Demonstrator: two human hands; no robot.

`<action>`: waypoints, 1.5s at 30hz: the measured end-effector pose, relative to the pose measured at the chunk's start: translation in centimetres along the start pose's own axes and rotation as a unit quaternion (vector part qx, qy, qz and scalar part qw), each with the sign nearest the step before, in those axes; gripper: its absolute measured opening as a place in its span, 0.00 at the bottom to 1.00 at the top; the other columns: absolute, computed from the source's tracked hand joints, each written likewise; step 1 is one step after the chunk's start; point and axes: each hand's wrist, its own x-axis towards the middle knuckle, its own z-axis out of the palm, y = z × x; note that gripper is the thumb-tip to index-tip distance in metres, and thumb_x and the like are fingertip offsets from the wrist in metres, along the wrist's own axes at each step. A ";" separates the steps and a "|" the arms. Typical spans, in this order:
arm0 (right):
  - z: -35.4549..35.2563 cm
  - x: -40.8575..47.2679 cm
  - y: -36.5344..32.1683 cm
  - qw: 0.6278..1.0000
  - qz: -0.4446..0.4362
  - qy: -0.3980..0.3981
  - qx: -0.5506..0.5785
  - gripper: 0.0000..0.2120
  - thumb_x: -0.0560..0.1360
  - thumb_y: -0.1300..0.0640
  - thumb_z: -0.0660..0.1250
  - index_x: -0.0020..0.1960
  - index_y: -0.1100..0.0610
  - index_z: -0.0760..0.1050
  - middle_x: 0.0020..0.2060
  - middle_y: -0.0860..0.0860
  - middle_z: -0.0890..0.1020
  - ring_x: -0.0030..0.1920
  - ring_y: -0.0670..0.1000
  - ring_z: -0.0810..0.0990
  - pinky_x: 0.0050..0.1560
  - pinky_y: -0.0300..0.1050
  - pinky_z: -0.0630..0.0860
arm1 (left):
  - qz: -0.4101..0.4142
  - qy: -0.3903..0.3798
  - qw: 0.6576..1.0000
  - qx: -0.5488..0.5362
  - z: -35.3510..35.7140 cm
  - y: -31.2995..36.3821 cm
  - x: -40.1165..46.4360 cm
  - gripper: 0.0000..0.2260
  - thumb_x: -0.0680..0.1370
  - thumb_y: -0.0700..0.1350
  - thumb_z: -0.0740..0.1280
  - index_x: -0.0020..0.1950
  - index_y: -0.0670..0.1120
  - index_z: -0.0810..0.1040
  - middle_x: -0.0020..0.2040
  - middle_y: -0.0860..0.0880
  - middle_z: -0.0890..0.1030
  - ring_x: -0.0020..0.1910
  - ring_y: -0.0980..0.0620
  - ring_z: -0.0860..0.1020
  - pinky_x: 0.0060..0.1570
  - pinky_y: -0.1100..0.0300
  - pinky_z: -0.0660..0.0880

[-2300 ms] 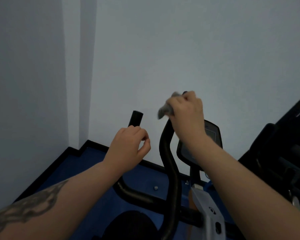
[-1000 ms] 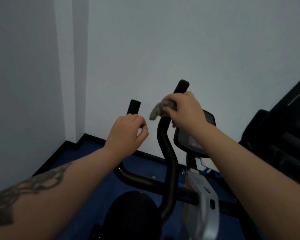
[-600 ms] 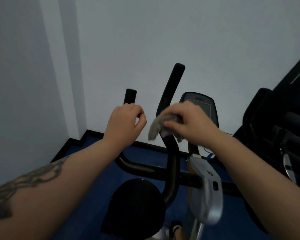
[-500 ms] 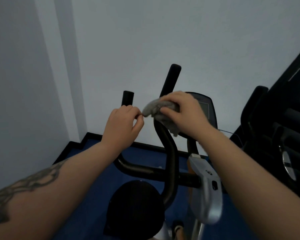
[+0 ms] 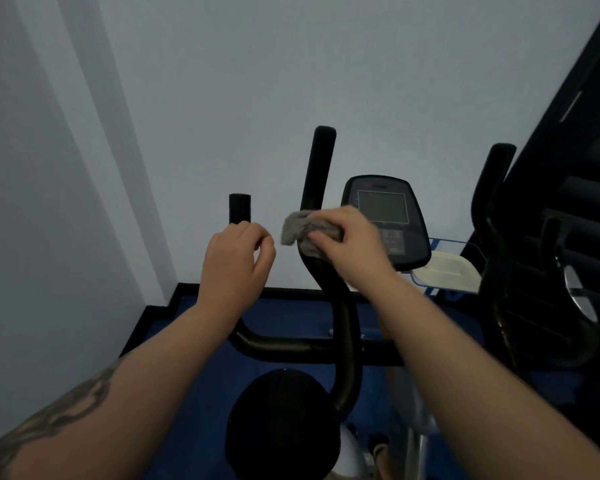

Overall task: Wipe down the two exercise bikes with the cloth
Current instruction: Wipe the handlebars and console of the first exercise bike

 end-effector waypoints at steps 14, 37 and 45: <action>0.6 -2.3 -1.2 0.998 -0.026 0.012 -0.055 0.13 0.77 0.60 0.68 0.60 0.53 0.79 0.55 0.48 0.77 0.55 0.47 0.75 0.57 0.35 0.68 | 0.006 -0.009 1.000 -0.004 -0.1 0.0 0.2 0.10 0.78 0.42 0.59 0.42 0.42 0.78 0.36 0.48 0.77 0.35 0.48 0.73 0.40 0.52 0.68; -3.6 -3.5 0.6 0.995 -0.010 -0.045 -0.086 0.13 0.75 0.59 0.69 0.57 0.47 0.81 0.48 0.43 0.81 0.48 0.41 0.78 0.46 0.27 0.71 | 0.012 0.006 1.000 0.005 0.3 -0.4 0.3 0.08 0.79 0.38 0.62 0.42 0.41 0.77 0.37 0.46 0.77 0.36 0.47 0.72 0.40 0.49 0.69; 0.1 -12.0 1.0 0.986 -0.030 0.032 -0.164 0.15 0.77 0.59 0.67 0.62 0.49 0.78 0.59 0.47 0.74 0.59 0.47 0.68 0.54 0.35 0.65 | -0.027 -0.022 0.998 -0.055 -0.6 0.2 0.3 0.06 0.80 0.40 0.62 0.46 0.44 0.79 0.39 0.54 0.76 0.38 0.58 0.72 0.44 0.59 0.69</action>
